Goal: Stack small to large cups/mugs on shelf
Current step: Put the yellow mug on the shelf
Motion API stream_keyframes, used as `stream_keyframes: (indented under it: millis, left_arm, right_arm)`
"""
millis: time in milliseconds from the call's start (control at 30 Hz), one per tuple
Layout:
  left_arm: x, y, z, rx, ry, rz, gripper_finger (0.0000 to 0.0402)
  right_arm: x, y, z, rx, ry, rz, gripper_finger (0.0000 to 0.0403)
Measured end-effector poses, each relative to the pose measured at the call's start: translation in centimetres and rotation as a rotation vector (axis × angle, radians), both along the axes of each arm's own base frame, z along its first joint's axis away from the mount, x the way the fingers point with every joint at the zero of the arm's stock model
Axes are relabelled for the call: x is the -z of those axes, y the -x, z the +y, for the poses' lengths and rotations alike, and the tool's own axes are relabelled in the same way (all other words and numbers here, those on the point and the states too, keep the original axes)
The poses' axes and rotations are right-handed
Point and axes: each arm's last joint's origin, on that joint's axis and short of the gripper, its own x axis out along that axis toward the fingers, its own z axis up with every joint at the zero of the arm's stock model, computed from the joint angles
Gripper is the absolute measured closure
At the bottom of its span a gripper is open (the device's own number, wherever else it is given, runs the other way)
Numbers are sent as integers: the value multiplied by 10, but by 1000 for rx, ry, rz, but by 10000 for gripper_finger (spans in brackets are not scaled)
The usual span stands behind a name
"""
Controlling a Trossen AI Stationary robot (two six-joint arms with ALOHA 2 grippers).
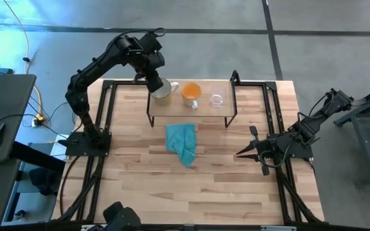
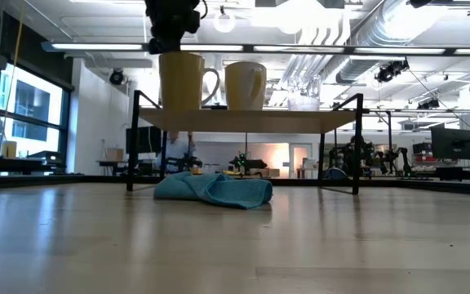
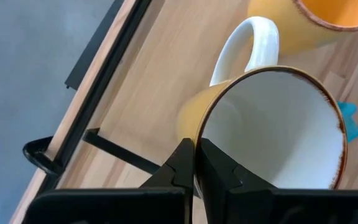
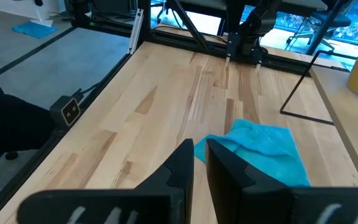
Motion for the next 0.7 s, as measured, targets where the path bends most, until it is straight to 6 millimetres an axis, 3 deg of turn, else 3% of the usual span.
stream_keyframes:
  millis: [700]
  left_arm:
    - [9,-3,8,-12,46,9,401]
  right_arm:
    - [0,0,0,5,-12,6,370]
